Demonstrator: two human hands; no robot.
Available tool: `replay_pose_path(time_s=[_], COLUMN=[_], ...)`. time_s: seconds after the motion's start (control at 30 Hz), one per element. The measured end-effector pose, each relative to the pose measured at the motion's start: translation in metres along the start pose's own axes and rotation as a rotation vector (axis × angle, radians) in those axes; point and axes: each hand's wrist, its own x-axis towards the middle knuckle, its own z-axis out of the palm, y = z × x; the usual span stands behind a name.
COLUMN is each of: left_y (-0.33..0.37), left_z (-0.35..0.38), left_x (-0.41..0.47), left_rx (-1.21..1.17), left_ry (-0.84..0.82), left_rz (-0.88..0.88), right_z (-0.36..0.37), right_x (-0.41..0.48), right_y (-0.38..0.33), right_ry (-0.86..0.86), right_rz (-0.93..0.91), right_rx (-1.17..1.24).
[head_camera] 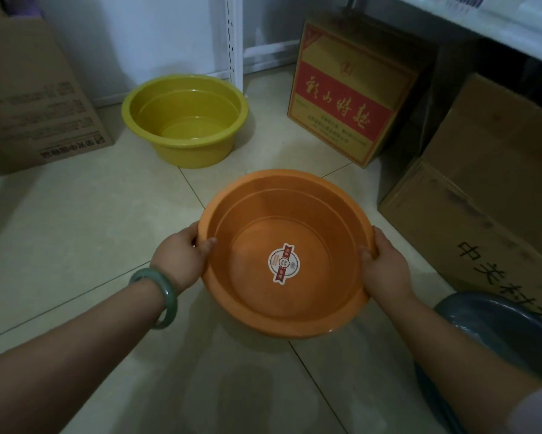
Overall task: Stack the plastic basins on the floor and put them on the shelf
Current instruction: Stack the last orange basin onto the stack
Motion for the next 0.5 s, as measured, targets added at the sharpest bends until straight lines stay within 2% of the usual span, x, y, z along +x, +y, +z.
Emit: replay_pose_path(time_s=[0.2, 0.5], left_y=[0.011, 0.034], left_z=[-0.001, -0.003], left_x=[0.013, 0.042], left_rx=[-0.185, -0.276], left_ry=[0.0, -0.029], left_rz=[-0.122, -0.256], right_z=[-0.001, -0.015], right_x=[0.01, 0.037], right_y=[-0.008, -0.013], right_ry=[-0.032, -0.165], right_rz=[0.008, 0.083], right_rx=[0.038, 0.17])
